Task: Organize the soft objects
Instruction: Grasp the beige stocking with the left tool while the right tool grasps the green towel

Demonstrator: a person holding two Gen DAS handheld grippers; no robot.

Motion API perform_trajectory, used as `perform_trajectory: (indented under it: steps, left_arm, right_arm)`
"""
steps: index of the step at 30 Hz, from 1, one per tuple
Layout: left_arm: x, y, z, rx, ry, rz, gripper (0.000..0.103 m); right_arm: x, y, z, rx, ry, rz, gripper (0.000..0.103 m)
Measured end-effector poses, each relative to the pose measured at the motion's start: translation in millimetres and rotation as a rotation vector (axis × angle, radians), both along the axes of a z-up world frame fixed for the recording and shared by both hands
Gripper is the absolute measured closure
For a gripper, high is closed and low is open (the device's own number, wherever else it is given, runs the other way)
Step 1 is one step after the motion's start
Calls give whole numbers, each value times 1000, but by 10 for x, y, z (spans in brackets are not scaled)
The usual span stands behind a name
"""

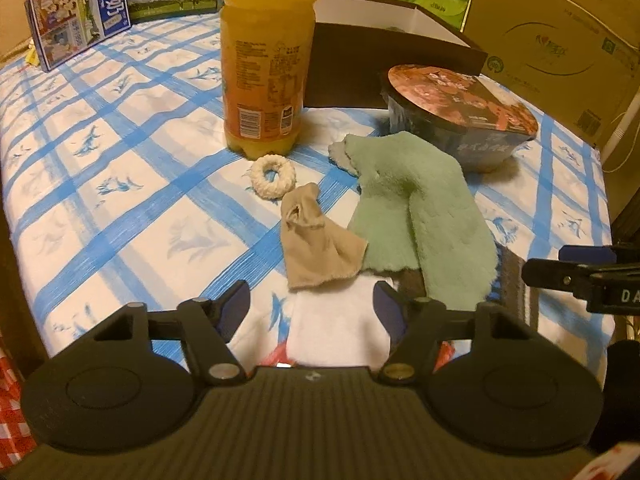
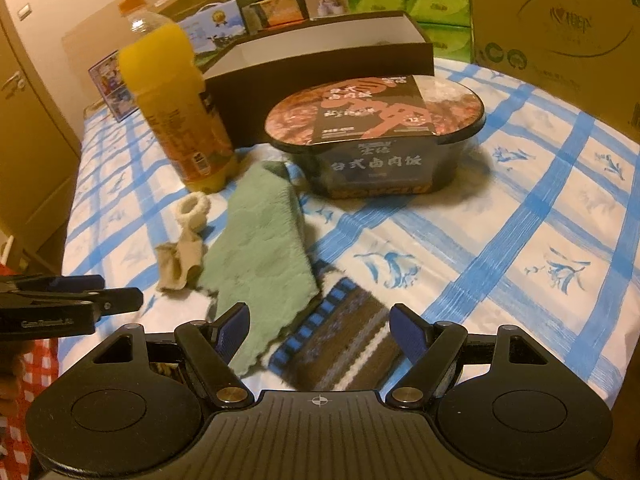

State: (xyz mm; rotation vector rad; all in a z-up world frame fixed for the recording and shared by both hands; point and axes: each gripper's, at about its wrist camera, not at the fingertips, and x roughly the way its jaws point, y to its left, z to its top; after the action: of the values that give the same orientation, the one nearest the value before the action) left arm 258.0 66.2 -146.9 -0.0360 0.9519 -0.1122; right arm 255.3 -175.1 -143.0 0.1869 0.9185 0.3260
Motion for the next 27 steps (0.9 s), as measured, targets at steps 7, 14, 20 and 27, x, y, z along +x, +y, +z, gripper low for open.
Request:
perform_trajectory:
  steps: [7, 14, 20, 27]
  left_arm:
    - [319, -24, -161, -34, 13, 13, 48]
    - [564, 14, -311, -45, 36, 32, 78]
    - [525, 122, -182, -49, -25, 13, 100]
    - [239, 421, 182, -2, -118, 46, 100]
  right_arm:
    - [154, -64, -73, 3, 11, -29, 26]
    - [250, -130, -135, 0, 19, -52, 26]
    - [313, -107, -119, 15, -10, -38, 26]
    - [402, 117, -79, 34, -69, 50, 41]
